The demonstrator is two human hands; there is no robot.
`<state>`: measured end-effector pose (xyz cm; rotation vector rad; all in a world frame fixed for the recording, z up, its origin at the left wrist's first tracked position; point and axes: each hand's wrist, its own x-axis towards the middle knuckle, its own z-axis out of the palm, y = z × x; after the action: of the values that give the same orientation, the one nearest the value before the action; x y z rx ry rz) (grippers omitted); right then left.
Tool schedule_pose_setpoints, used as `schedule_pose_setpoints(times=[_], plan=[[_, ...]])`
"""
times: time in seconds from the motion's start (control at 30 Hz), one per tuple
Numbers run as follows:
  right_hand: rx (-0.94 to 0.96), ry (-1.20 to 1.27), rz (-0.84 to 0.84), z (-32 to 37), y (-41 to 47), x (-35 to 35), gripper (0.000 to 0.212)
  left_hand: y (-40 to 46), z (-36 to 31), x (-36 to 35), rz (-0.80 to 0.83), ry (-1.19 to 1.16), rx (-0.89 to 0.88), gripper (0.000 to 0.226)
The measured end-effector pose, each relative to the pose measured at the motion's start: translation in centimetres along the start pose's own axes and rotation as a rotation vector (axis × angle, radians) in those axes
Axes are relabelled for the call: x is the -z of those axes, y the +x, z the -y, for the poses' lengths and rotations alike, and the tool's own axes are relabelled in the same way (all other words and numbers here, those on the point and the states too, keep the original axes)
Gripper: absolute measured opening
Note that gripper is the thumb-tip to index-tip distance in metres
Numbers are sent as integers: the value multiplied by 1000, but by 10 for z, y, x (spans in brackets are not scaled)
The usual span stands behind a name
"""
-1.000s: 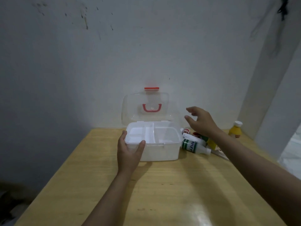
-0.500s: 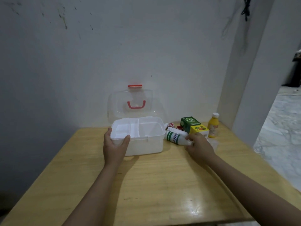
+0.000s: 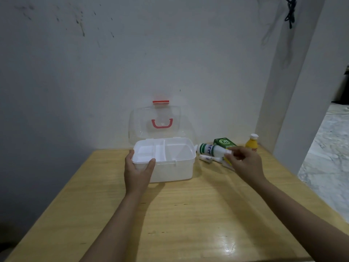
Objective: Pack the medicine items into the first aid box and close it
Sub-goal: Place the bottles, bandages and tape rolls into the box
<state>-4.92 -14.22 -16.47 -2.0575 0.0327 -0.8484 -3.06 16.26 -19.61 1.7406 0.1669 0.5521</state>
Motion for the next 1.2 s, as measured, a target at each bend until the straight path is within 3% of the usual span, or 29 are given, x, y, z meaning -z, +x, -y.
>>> schedule_pose_setpoints(times=[0.13,0.33,0.63,0.83,0.9,1.0,1.1,1.2], plan=[[81,112,73,37,25,6,19,1,2,0,2,6,6,80],[210,-4,337,81,38,-34,23,1,2,1,4,-7,4,81],[183,-95,613,94,29,-87,20,2,2,-1,1,11,-4,81],[176,-61,659,92,23,-89,23,3,6,-2,-16,7,-10,81],[178,-34,617,88,21,-84,22,3,7,-2,-15,-2,-6,81],[210,41,356,73,16,-71,16,4,7,-2,-19,-20,-6,80],[254,-157,17,41,13,-53,15,5,8,-2,-24,-20,-14,80],[103,-386,-165,4,8,-35,27,4,9,-3,-27,-24,-14,79]])
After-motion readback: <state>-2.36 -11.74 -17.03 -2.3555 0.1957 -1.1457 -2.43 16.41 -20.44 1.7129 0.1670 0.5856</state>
